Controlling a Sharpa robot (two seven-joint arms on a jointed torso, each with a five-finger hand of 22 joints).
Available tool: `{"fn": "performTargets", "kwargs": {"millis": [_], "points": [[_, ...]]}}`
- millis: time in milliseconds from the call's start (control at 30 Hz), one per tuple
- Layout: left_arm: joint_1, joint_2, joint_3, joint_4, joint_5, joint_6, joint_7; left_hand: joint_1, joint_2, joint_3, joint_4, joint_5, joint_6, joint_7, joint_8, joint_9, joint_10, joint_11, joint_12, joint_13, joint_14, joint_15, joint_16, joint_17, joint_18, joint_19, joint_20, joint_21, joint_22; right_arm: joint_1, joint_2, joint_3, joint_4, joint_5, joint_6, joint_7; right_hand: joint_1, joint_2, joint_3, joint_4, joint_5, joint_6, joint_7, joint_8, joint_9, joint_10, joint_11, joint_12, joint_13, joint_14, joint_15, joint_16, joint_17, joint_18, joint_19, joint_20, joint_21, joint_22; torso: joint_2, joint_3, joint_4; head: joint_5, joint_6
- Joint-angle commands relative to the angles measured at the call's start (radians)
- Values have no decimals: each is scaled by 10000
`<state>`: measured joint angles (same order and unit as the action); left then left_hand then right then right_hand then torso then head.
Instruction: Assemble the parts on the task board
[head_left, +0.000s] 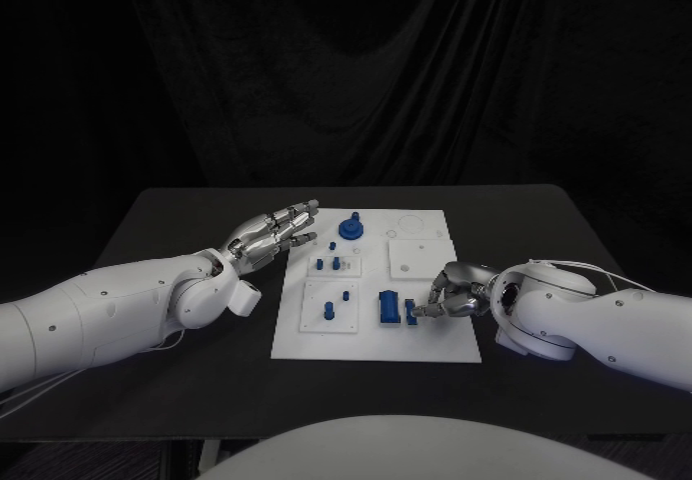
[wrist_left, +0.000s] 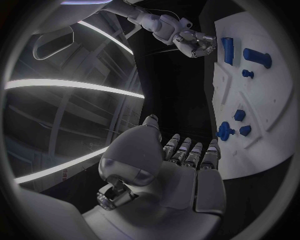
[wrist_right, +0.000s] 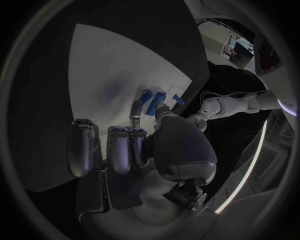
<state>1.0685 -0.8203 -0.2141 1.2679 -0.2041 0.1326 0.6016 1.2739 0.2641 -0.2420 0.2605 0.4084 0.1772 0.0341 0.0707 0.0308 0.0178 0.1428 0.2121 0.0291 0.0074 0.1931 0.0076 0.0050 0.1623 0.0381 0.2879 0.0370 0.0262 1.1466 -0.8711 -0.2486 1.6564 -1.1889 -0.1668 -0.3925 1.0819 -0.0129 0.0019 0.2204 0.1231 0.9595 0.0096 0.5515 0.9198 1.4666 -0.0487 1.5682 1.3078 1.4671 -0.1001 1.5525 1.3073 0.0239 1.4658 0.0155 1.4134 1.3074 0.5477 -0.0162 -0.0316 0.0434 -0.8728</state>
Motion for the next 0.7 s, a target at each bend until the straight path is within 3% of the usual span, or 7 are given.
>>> {"fn": "performTargets", "kwargs": {"millis": [33, 67, 433, 700], "points": [[-24, 12, 9, 1, -57, 144, 122, 76, 7, 40, -40, 68, -3, 59, 40, 2, -50, 22, -64, -13, 23, 72, 18, -2, 5, -23, 17, 54, -15, -31, 6, 4, -16, -424, 55, 0, 78, 44, -140, 32, -83, -125, -17, 242, 211, 1042, -94, 26, 2630, 909, -104, -17, 1995, 163, 219, -104, -25, 2104, -3, 2, 4, 12, 2], [-25, 12, 9, 3, -57, 139, 123, 85, 9, 46, -51, 89, -8, 60, 38, 1, -50, 22, -65, -13, 21, 71, 16, -3, 3, -30, 15, 47, -19, -33, 15, 4, -25, -453, 62, -18, 114, 46, -253, 69, -215, -167, -42, 450, 389, 1042, -115, 26, 2630, 914, -121, -10, 2018, 163, 220, -120, -28, 2103, -5, 4, 5, 15, 2], [-28, 15, 9, -3, -57, 121, 128, 98, 8, 55, -69, 125, -1, 62, 41, 2, -50, 22, -62, -13, 21, 67, 16, -3, -1, -36, 10, 42, -22, -39, 145, 5, -130, -806, 238, -350, 379, -37, -546, 27, -644, -265, -108, 903, 781, 1042, -169, 26, 2630, 908, -169, -21, 1991, 147, 261, -167, 30, 2124, 4, -5, 11, 5, 2], [-33, 44, 9, -25, -57, 139, 133, 106, 10, 61, -80, 149, -8, 64, 38, 0, -51, 20, -70, -14, 19, 66, 14, -4, -4, -37, 8, 42, -23, -48, 228, 5, -182, -900, 405, -434, 551, -142, -647, -65, -701, -295, -124, 1008, 871, 1042, -180, 26, 2630, 912, -184, -16, 2008, 150, 258, -182, 15, 2120, -1, -7, 14, 2, 2]]}}
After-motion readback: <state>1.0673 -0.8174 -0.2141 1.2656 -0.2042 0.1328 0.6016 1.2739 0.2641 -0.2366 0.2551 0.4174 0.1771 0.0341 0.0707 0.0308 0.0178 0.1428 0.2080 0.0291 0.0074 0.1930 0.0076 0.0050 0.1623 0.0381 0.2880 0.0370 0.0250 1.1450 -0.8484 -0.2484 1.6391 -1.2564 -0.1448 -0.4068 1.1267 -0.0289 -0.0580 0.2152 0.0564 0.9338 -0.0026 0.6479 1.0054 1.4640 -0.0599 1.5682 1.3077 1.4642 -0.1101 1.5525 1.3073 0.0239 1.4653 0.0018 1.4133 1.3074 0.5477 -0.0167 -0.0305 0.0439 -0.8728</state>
